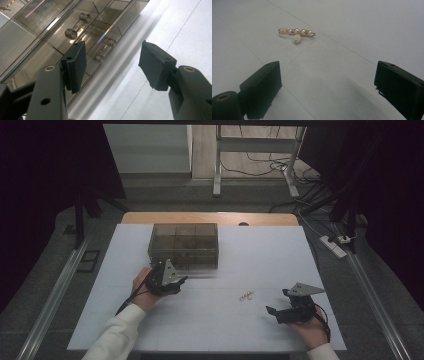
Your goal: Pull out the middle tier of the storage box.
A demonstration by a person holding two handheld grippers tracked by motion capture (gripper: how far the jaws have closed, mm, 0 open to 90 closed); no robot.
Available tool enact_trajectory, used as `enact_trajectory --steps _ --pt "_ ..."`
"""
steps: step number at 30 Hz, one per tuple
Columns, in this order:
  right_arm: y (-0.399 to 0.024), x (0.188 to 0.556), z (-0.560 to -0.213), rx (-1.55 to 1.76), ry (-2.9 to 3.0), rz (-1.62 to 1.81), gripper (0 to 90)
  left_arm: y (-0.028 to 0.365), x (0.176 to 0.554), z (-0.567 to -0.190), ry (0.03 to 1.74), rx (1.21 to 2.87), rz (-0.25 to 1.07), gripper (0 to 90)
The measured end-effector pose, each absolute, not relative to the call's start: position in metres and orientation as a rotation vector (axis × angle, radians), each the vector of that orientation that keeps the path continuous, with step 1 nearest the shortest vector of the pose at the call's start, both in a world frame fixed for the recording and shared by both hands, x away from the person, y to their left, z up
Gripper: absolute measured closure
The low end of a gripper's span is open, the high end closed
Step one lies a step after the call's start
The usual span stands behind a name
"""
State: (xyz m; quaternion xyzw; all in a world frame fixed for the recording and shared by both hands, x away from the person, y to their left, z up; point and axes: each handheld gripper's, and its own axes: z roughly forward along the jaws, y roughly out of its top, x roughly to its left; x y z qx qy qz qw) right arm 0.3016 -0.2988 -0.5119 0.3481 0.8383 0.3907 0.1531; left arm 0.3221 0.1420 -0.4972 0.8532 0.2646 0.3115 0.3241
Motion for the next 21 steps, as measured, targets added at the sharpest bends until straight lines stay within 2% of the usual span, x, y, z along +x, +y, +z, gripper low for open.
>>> enact_trajectory --steps 21 --pt "-0.298 0.302 -0.513 0.998 2.411 1.109 7.2 0.142 0.337 -0.489 0.724 2.250 0.715 36.6"
